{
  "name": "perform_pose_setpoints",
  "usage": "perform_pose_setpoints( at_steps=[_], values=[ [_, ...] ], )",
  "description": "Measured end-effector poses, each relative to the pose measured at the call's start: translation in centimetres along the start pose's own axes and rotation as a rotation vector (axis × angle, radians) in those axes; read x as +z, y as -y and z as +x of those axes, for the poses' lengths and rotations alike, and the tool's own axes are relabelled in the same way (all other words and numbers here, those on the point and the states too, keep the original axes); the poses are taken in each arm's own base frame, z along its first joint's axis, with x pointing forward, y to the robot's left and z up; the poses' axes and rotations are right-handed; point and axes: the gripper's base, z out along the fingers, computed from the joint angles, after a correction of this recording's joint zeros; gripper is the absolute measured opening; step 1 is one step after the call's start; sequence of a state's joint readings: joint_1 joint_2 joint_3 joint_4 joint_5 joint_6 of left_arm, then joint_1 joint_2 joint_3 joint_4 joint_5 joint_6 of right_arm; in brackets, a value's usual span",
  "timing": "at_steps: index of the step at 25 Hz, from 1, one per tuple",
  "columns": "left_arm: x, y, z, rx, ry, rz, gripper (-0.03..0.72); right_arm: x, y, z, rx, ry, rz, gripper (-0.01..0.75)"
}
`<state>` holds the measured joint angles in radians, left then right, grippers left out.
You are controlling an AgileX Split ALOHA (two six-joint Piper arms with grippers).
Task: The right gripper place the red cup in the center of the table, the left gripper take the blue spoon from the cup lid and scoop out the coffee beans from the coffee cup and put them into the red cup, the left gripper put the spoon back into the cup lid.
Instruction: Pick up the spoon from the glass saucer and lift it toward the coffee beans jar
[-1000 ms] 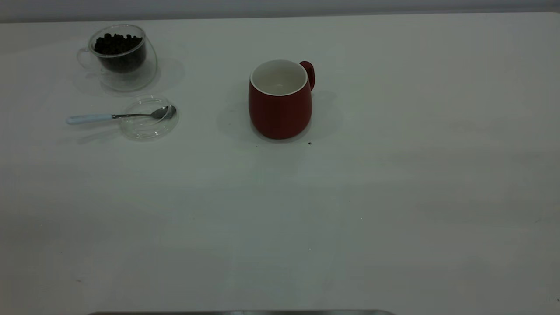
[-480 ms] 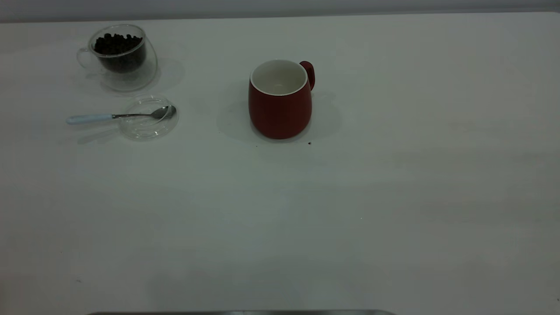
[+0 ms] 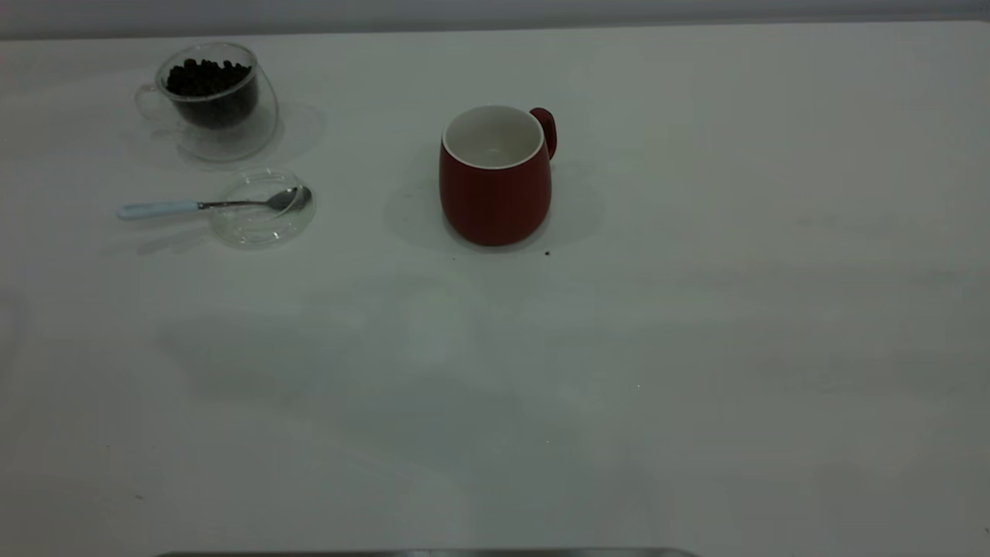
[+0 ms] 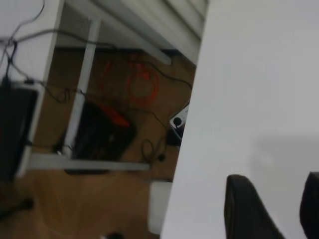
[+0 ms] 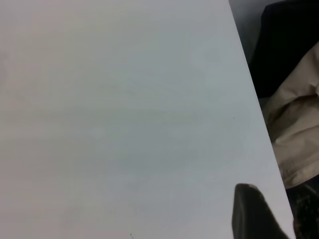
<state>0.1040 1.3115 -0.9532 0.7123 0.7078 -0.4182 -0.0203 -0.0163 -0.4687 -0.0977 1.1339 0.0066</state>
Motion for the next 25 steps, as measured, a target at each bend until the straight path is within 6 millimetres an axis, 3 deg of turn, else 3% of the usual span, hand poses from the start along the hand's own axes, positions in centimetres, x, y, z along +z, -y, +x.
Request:
perform_pose_setpoints(
  at_steps=[9, 14, 19, 25],
  values=[
    [8.5, -0.8, 0.5, -0.24, -0.236, 0.1, 0.244, 0.0, 0.0, 0.0, 0.0, 0.0, 0.0, 0.244],
    [11.5, 0.9, 0.7, -0.236, -0.361, 0.439, 0.236, 0.0, 0.0, 0.0, 0.0, 0.0, 0.0, 0.244],
    [13.6, 3.3, 0.6, -0.202, -0.32, 0.854, 0.236, 0.0, 0.0, 0.0, 0.0, 0.0, 0.0, 0.244],
    [18.1, 5.8, 2.2, -0.178, -0.313, 1.023, 0.236, 0.0, 0.0, 0.0, 0.0, 0.0, 0.0, 0.244]
  ],
)
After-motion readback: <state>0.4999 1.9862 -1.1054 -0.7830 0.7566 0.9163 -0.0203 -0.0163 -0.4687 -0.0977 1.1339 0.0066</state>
